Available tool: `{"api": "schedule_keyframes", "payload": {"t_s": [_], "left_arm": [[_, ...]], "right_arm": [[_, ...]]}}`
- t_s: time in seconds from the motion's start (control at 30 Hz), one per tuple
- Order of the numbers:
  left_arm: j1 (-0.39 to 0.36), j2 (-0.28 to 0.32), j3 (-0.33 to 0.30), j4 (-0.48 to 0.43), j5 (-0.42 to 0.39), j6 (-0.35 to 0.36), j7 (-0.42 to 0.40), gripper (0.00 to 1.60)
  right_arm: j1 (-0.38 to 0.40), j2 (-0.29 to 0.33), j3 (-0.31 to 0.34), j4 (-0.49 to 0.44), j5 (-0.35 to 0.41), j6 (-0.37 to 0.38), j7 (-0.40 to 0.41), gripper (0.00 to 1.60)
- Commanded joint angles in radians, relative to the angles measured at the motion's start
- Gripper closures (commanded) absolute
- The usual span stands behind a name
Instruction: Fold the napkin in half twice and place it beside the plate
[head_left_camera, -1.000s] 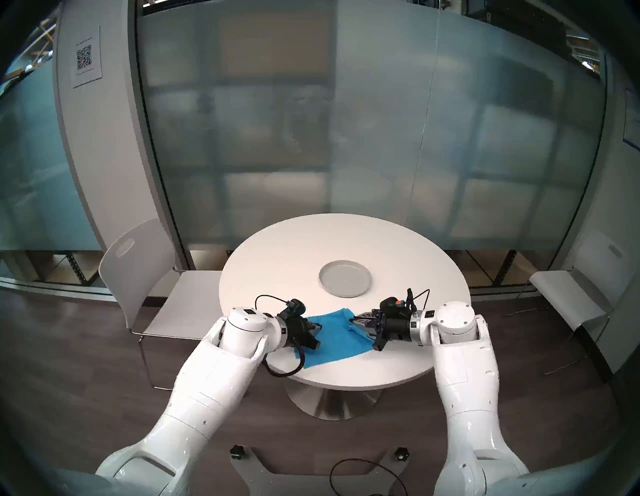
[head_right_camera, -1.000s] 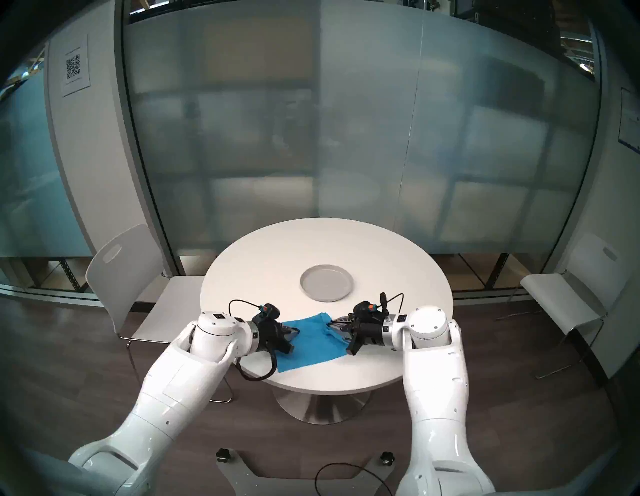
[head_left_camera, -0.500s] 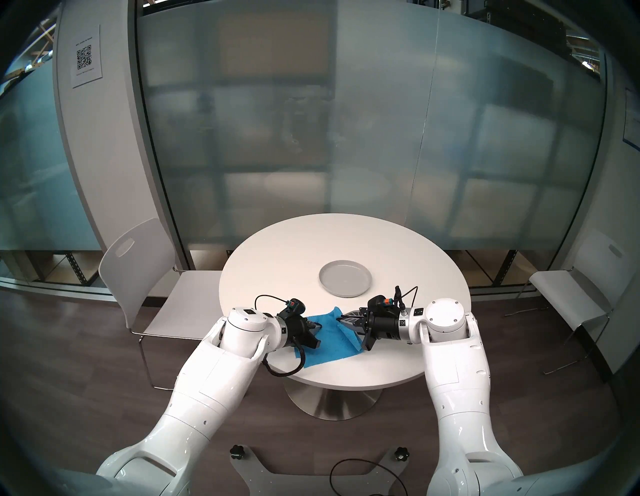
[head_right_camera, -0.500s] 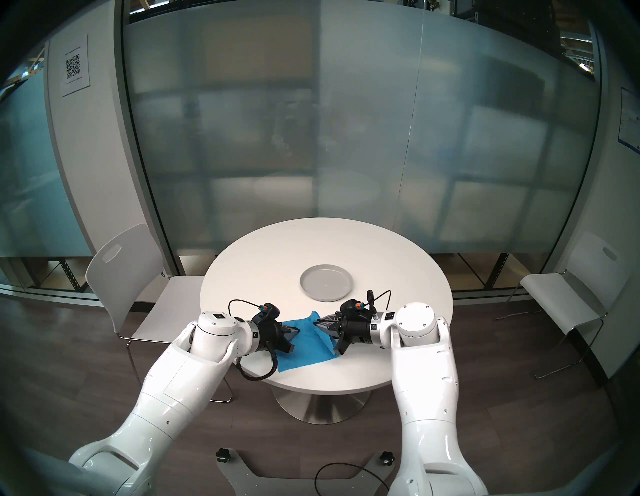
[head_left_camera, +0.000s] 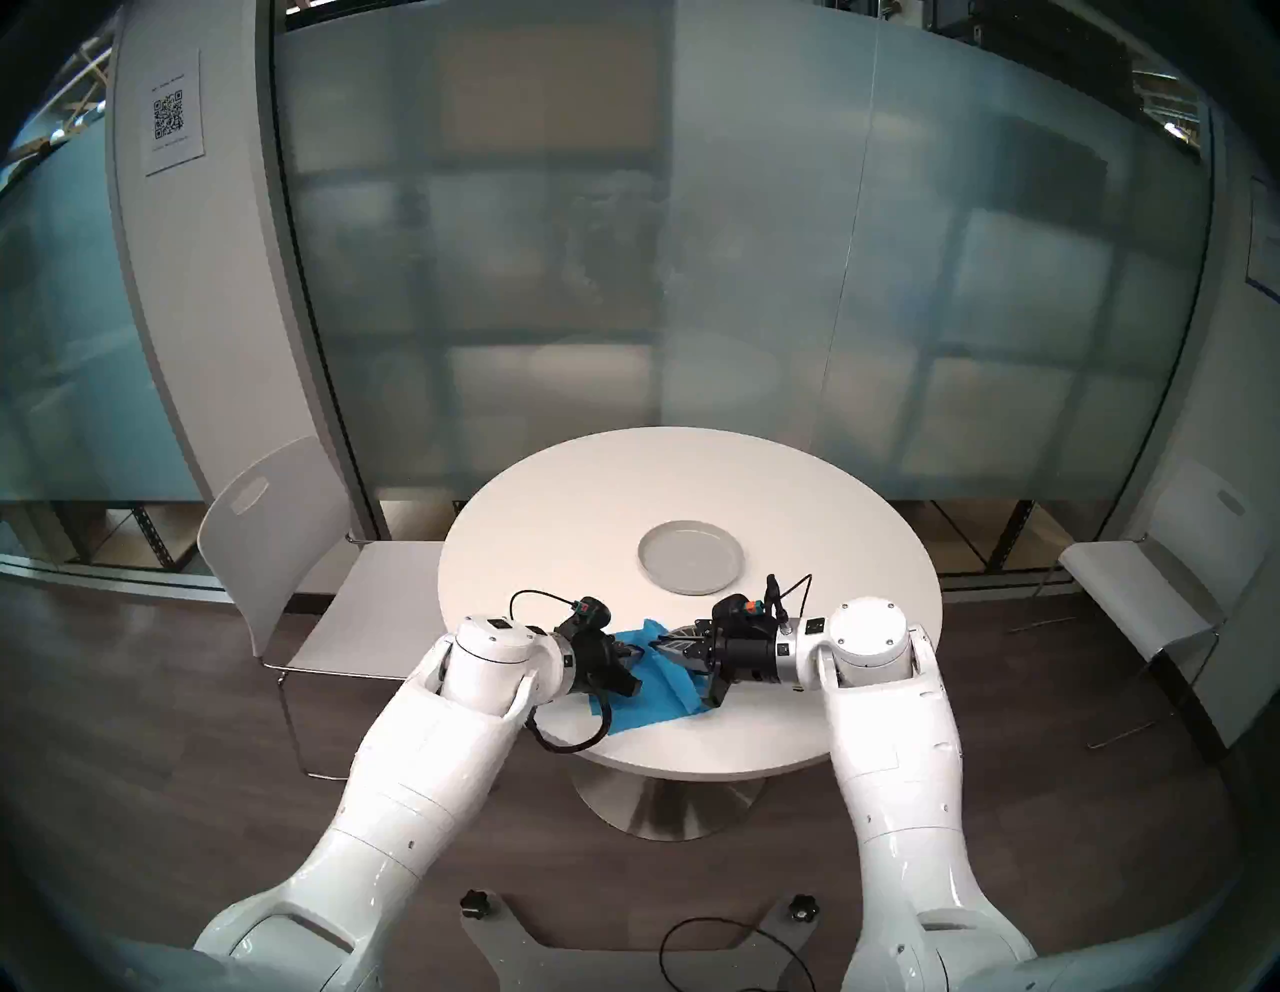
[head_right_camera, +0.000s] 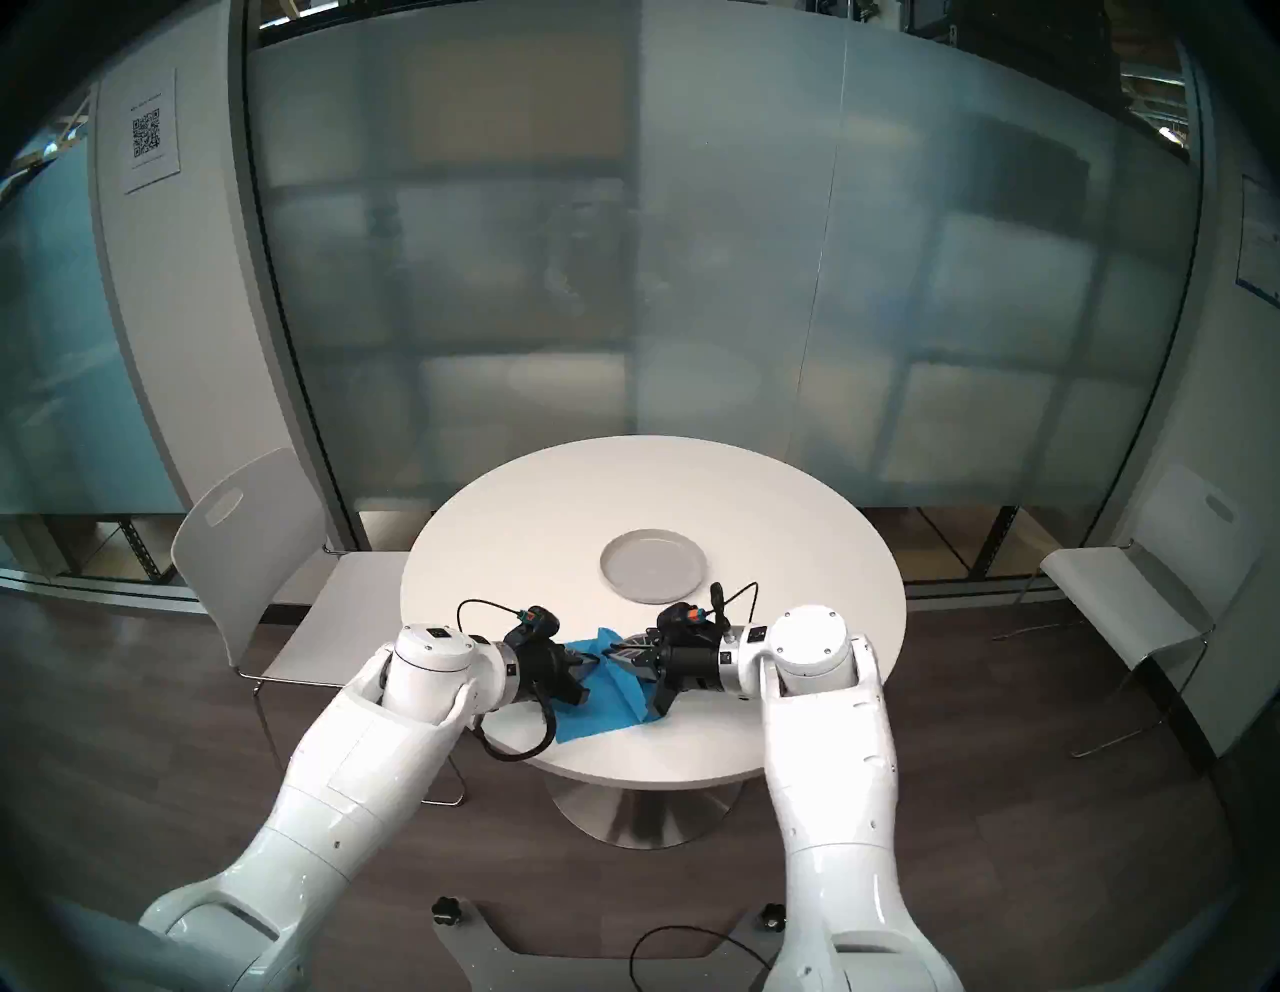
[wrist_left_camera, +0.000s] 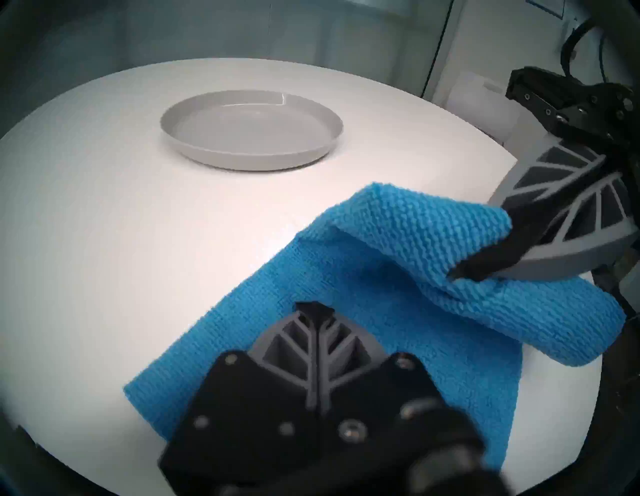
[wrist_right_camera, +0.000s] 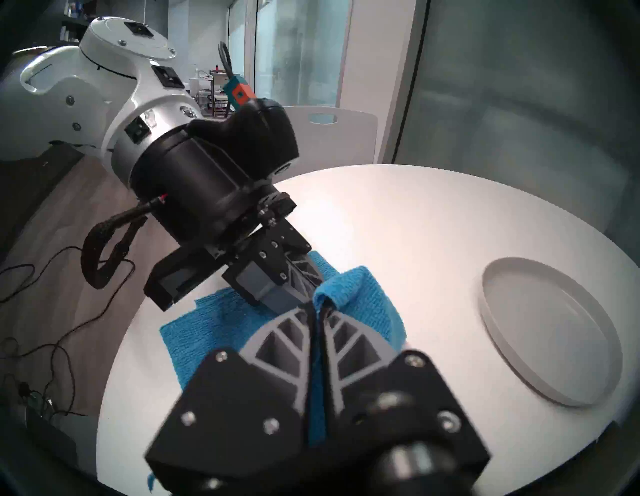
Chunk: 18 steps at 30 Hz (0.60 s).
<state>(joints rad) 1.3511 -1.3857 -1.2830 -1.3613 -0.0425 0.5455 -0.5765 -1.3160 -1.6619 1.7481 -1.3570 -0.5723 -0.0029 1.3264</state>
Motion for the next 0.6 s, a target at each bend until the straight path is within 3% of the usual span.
{"api": "schedule_keyframes", "payload": {"t_s": [0.0,0.57], "left_arm": [[-0.008,-0.006,0.003,-0.014,0.000,-0.003,0.000,1.60],[0.008,0.006,0.000,-0.038,-0.001,0.008,-0.001,1.60]], "right_arm": [[0.017,-0.017,-0.017,0.025,-0.021,-0.009,-0.040,1.30],[0.014,0.003,0.017,0.033,-0.036,-0.030,-0.075,1.34]]}}
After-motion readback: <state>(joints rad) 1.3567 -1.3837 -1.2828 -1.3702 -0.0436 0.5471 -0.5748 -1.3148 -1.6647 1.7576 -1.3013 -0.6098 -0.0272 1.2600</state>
